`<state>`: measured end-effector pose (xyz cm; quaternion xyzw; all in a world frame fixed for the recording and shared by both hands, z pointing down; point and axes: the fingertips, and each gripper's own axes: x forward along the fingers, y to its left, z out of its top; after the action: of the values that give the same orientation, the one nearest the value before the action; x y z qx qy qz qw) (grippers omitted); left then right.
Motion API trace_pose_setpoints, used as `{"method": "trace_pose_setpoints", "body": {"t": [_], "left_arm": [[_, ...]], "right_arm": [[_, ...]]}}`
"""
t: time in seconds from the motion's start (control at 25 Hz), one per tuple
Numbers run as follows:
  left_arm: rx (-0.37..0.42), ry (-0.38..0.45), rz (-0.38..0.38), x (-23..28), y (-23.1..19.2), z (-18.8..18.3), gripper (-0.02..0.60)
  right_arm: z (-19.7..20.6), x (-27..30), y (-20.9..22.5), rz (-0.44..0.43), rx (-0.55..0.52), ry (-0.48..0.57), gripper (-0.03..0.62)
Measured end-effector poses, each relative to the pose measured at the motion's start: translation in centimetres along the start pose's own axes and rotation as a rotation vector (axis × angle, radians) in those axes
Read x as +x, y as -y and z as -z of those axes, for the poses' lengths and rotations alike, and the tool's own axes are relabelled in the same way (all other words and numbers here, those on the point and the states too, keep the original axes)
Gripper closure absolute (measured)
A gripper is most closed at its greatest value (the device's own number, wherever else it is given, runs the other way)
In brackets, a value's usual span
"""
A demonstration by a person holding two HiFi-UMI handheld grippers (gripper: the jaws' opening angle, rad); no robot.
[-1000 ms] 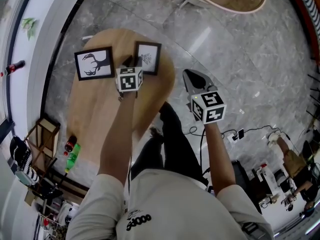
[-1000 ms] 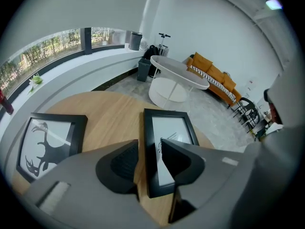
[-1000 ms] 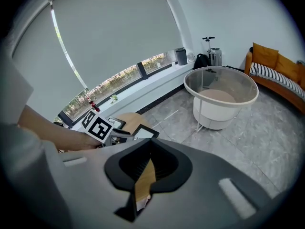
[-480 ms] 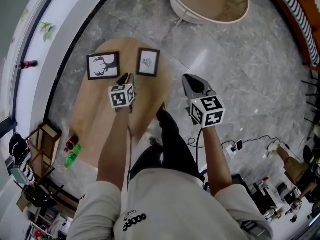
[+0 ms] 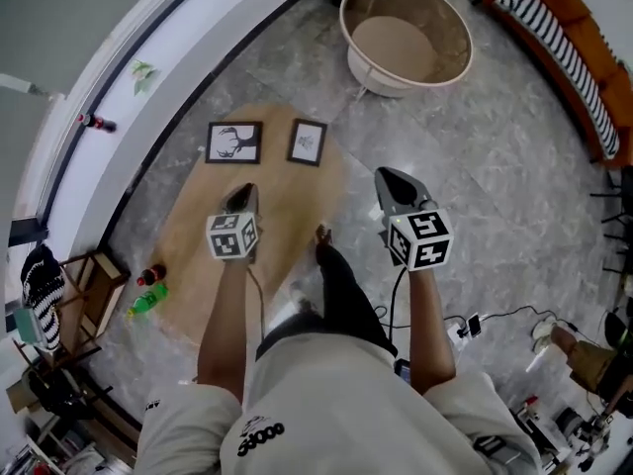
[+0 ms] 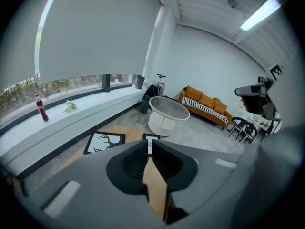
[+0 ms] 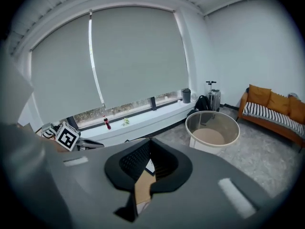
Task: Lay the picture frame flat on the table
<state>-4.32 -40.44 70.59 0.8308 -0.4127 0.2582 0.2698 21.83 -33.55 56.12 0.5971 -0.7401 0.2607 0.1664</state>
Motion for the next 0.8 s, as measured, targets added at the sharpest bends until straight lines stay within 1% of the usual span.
{"method": "trace_pose_setpoints", "body": {"t": [0.2,0.28,0.36,0.52,0.8], "left_arm": [[0.01,0.111,0.018,-7.8,1.6,-1.9,0.546],[0.006,0.151,0.026,-10.8,2.0,-2.4,0.552],[0.018,0.182,0.048,-13.6,2.8,-2.8,0.571],[0.1,0.258,0.094,-19.2,5.0,-4.6,0.571],[0.252,0.472,0.122,-29.9,8.5,-10.4,0.571]], "right_arm": [[-2.2,-5.5,-2.9,0.006,-0.036,0.069,0.591],[-2.9,-7.3,-4.2,0.008,-0.051,0.094,0.591],[-3.7,-9.4,-5.6,0.008,-0.06,0.128,0.591],[-5.5,-13.8,-8.8,-0.001,-0.084,0.198,0.591],[-8.9,-20.1,-15.8,-0.027,-0.196,0.304,0.591]]}}
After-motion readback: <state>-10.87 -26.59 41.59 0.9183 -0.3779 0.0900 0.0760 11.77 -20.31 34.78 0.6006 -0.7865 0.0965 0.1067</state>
